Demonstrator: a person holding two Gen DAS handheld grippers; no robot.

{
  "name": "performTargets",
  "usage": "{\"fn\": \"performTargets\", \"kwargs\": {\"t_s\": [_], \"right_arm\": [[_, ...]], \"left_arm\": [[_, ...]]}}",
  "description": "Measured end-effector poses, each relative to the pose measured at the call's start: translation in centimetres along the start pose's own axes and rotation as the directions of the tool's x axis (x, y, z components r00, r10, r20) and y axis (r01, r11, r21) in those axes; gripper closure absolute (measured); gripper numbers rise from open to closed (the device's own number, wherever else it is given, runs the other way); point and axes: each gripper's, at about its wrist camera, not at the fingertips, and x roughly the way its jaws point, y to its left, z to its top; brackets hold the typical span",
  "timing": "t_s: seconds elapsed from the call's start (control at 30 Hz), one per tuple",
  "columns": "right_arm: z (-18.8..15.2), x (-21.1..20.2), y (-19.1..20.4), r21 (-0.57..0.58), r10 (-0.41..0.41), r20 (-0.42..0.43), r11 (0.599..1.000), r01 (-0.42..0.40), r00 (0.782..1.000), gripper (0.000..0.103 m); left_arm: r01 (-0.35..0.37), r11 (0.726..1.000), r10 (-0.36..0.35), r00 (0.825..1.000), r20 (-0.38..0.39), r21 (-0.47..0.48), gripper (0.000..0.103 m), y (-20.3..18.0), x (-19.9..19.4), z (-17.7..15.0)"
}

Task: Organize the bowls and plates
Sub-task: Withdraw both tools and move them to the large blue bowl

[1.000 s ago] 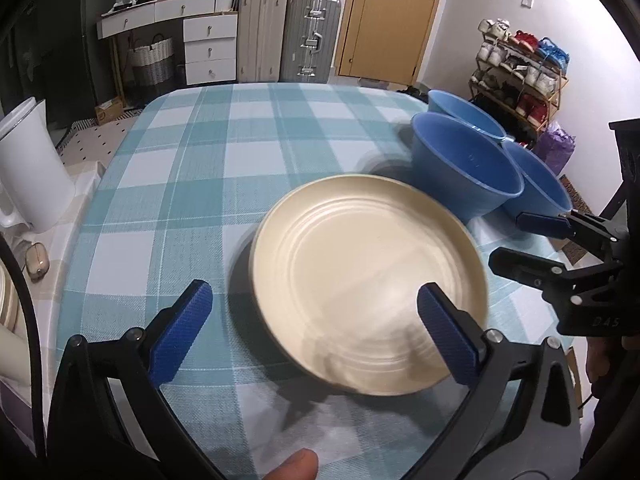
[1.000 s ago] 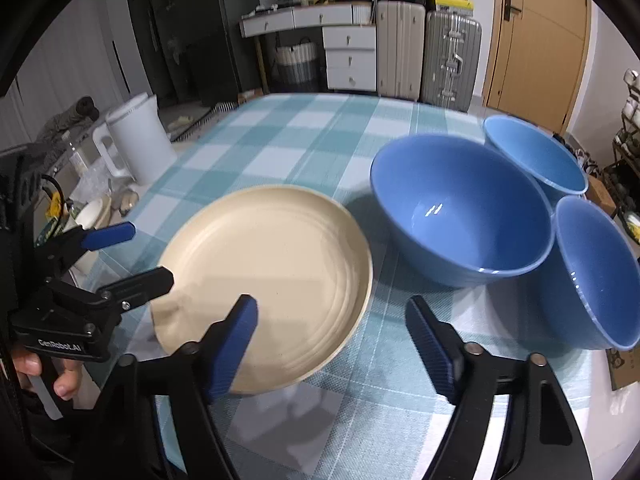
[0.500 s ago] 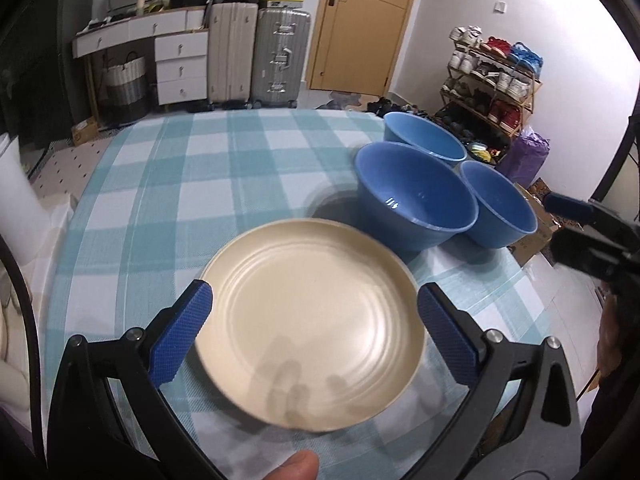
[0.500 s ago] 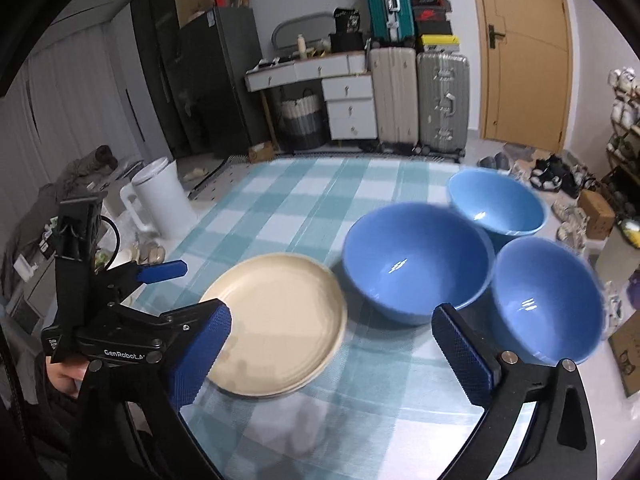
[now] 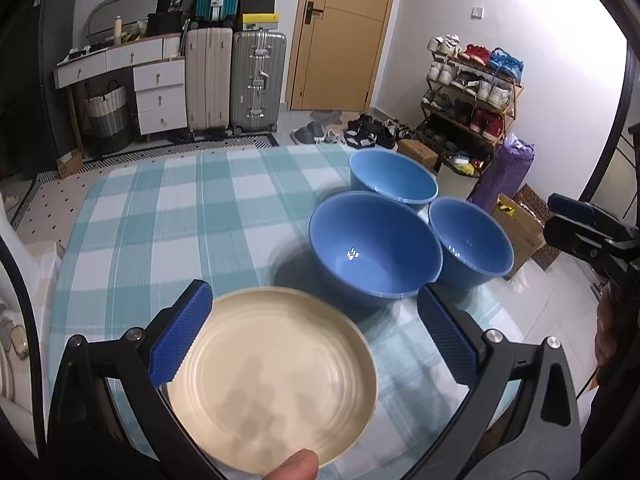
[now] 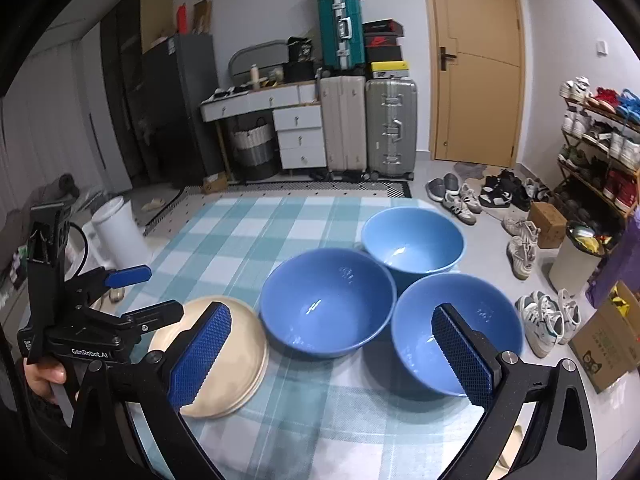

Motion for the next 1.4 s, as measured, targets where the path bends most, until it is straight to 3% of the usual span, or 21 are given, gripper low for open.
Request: {"fn": "performTargets", "kwargs": {"t_s": [0.4,0.77,1.4], "right_arm": [[3.1,0.2,-3.8,0.082,-0.065,0.018,0.995,0.064,0.998,0.001],[5.4,2.1,-6.6,0.109,-0.094,-0.004,0.99,0.094,0.996,0.001],[7.0,8.1,-12.9,0.207,-0.131,-0.082,0.967,0.146,0.988,0.001]], "left_arm": [[-0.001,1.0,0.0,0.999,0.032,0.012,0.001,-1.2,2.3,5.3],[-0.035,0.999,0.035,0.999,-0.009,0.019,0.001,-1.6,7.4,8.6],[-0.002,1.0,0.005,0.997,-0.076,0.03,0.001,-3.4,15.7,12.8]]}}
